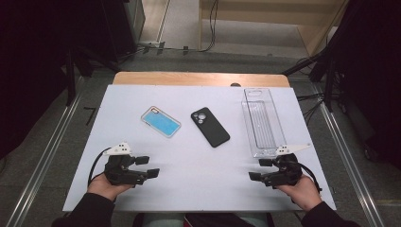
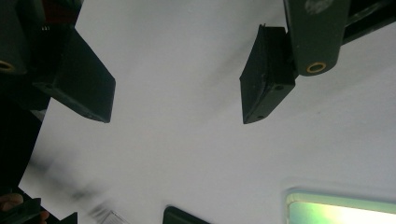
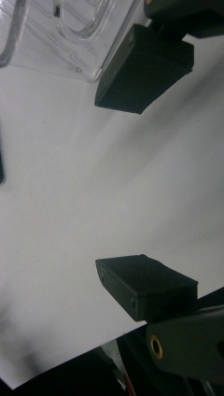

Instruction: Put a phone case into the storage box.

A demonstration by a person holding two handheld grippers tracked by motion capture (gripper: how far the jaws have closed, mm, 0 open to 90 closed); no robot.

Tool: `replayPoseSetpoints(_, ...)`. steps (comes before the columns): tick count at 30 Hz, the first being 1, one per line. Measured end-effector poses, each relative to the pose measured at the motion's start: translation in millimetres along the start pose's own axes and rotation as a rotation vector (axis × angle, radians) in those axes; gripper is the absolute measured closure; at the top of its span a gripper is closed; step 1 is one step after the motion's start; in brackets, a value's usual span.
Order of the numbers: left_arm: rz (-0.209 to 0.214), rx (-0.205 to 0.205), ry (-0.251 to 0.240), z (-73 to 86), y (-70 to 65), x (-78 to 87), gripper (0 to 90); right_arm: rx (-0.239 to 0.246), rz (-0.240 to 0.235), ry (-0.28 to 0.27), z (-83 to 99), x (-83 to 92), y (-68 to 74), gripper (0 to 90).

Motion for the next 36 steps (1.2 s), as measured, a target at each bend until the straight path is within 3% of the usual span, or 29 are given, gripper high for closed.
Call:
replayPoseSetpoints(20, -0.010, 0.003, 0.004, -0.1, 0.7, -0.3, 24.9, 0.002, -0.001, -0.010, -0.5, 1.5, -0.4, 17.6)
replayPoseSetpoints(36, -0.042, 0.060, -0.005, -4.3, 3.0, 2.1, 25.5, -0.002, 0.000, -0.007, 0.0, 2.0, -0.9, 17.6)
Point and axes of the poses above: each handheld gripper's, and its own axes: x roughly backward along the jaws, z roughly out of its underside, y roughly to its left, the point moved 9 cm from there along -x, roughly forward along the jaws, and after that the axes turned 7 degrees about z, right-handed, at the moved point
